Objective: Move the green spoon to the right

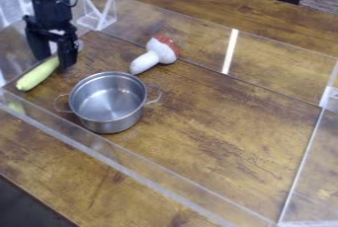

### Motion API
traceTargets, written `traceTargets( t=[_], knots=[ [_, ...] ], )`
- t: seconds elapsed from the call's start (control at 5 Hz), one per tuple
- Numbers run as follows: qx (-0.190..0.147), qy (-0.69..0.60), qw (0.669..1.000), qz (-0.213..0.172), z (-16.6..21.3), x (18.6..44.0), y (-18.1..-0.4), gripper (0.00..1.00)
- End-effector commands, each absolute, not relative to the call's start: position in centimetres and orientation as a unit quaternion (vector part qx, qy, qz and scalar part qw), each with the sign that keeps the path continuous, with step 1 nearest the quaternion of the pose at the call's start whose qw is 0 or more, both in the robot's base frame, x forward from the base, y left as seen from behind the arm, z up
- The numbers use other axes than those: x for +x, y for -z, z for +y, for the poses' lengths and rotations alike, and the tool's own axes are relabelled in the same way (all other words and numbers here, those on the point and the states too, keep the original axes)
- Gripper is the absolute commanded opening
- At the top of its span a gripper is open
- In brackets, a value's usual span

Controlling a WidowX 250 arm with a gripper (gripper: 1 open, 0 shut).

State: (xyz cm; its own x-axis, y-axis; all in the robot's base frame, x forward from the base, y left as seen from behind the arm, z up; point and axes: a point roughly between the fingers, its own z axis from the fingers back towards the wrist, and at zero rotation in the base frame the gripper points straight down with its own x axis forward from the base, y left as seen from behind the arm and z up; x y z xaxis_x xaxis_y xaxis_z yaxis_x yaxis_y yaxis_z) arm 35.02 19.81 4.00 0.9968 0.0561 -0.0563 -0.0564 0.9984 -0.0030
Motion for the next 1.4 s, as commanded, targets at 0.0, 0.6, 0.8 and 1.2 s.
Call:
traceTargets(
  t=[0.0,0.6,0.8,1.2],
  knots=[
    [0.015,-0.008,1.000,0.003,19.6,35.8,-5.8,1.00],
    [0.014,0.012,1.000,0.009,19.0,37.2,-5.1,1.00],
    [0.013,0.008,1.000,0.009,19.0,37.2,-5.0,0.00],
    [0.018,-0.025,0.999,0.008,18.3,37.5,-6.3,0.00]
  ],
)
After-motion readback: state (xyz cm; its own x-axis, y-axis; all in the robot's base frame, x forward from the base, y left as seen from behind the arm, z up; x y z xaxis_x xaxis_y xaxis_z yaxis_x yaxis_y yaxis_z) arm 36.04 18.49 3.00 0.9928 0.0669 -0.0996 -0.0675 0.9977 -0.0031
